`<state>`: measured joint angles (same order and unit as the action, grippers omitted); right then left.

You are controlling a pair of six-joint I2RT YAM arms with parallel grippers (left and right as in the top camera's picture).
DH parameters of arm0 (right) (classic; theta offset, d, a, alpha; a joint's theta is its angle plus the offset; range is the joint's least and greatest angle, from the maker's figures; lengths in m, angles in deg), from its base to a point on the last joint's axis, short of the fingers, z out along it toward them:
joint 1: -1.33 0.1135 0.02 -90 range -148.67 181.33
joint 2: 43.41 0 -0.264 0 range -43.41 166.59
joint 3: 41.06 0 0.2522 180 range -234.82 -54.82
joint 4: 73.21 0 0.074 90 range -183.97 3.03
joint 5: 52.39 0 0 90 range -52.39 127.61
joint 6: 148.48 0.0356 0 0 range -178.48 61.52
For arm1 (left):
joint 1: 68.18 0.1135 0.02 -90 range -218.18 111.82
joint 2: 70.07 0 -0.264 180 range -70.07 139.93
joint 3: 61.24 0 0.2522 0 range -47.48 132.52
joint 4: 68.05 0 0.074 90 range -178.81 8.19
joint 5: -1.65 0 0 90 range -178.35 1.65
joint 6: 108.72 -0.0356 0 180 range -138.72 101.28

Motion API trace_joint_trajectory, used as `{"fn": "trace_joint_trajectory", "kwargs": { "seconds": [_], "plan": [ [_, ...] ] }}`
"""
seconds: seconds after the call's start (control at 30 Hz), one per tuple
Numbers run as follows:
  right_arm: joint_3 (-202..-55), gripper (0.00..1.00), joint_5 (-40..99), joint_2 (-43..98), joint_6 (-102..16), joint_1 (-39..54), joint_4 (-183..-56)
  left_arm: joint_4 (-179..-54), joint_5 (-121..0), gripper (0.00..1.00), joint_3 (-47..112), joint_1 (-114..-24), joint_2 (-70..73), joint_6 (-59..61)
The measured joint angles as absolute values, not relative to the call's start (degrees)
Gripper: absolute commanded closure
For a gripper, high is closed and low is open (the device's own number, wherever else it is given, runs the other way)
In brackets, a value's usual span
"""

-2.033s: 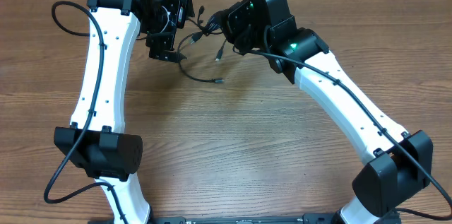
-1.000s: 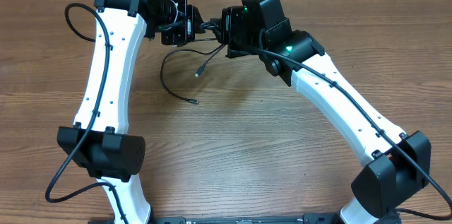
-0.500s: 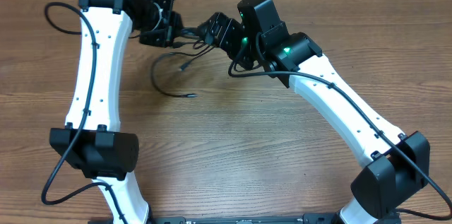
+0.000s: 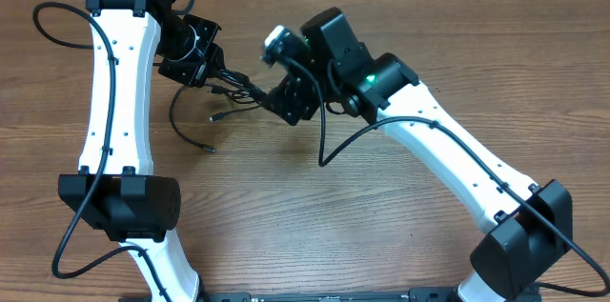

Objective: Untangle cables

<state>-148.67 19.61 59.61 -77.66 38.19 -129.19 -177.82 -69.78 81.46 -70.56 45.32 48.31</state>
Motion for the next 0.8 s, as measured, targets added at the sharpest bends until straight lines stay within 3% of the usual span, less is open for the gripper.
{"fn": "trace_joint_trajectory", "kwargs": {
  "seconds": [0.13,0.23,0.37,0.53,0.63,0.7,0.73,0.8],
  "plan": [
    [-148.7,0.28,17.4,59.6,-82.5,39.7,-126.5,-177.9,-70.0,0.96,81.5,-70.6,45.3,48.2],
    [-148.7,0.50,15.1,59.6,-84.4,40.5,-122.5,-177.9,-69.9,0.96,81.5,-70.6,45.3,48.2],
    [-148.7,0.62,14.0,59.6,-85.5,40.5,-120.4,-178.0,-69.3,0.96,81.5,-70.6,45.3,48.2],
    [-148.7,0.59,13.8,59.6,-86.2,40.5,-119.0,-178.3,-66.8,0.96,81.5,-71.0,45.3,48.1],
    [-148.7,0.63,13.8,59.6,-86.8,40.5,-119.0,-178.3,-66.0,0.96,81.5,-71.9,45.3,48.1],
    [-148.7,0.76,13.8,59.6,-87.1,40.5,-119.1,-178.3,-65.6,0.96,81.5,-72.2,45.3,48.2],
    [-148.7,0.90,13.8,59.6,-87.0,40.5,-119.1,-178.3,-65.3,0.96,81.5,-72.3,45.3,48.1],
    [-148.7,0.96,14.8,59.6,-87.2,40.4,-118.9,-178.7,-64.4,0.96,81.5,-72.5,45.3,47.9]
  ]
}}
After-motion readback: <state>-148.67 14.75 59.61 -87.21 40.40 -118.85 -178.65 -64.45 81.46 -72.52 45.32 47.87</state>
